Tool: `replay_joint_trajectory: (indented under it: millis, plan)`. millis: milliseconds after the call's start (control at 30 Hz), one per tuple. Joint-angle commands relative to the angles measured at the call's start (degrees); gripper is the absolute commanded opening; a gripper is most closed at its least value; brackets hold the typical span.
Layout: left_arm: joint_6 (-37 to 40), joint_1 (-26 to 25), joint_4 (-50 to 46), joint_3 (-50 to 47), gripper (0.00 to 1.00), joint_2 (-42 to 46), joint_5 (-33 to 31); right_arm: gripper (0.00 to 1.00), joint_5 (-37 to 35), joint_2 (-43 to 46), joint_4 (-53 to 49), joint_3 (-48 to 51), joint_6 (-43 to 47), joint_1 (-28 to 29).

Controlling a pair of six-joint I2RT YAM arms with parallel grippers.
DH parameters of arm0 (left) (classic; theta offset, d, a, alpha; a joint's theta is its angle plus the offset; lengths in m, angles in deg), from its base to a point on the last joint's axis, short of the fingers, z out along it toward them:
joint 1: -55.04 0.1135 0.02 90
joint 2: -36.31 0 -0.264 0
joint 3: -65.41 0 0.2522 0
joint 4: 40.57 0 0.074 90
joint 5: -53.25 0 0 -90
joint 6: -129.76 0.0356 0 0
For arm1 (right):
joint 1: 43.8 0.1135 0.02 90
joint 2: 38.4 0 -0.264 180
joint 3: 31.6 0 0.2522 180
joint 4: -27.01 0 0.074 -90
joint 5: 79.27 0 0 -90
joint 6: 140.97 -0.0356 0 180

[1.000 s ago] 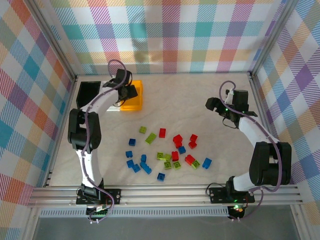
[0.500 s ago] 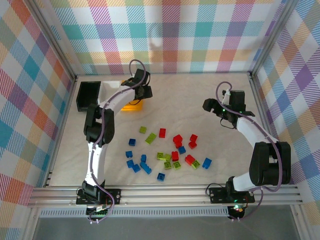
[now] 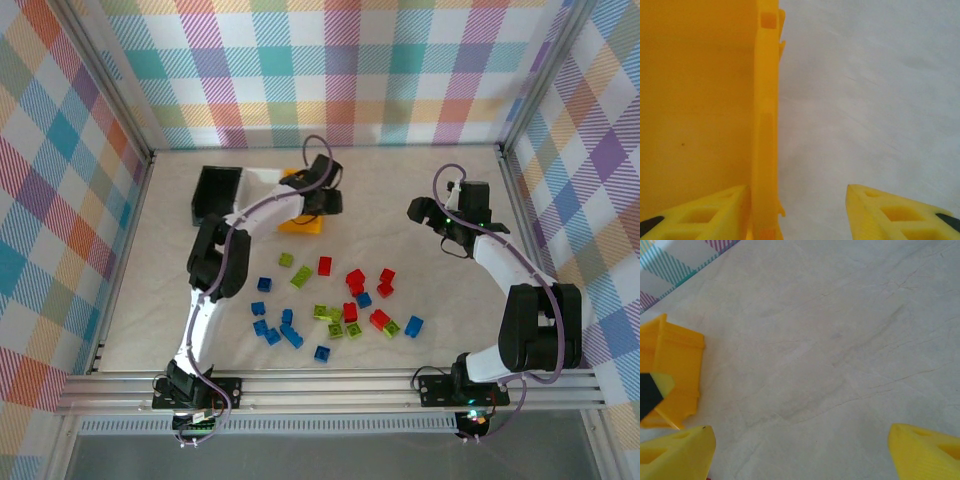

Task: Sort the legos into containers by color

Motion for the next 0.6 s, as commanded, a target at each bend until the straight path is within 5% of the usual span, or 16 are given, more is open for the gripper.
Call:
replay_joint_trajectory:
  millis: [0,233,400,567]
  plan:
    - [-4.6,-4.2,2.0,1.9,0.53,0.1,3.5,0.9,-2.2,0.8,-1.9,-0.5,-1.2,0.4]
    - [-9.7,-9.8,2.7,6.8,0.58,-0.8,5.6,0.92,-4.4,0.9,-3.1,-0.6,-2.5,0.2]
    - [-10.6,-9.0,2.6,3.1,0.66,6.9,1.9,0.85,2.8,-1.1,-3.6,-2.7,-0.8,0.3]
    - [-7.4,-8.4,0.4,-3.6,0.79,19.3,-5.8,0.82,-0.3,-7.1,-8.1,-10.5,4.1,9.8]
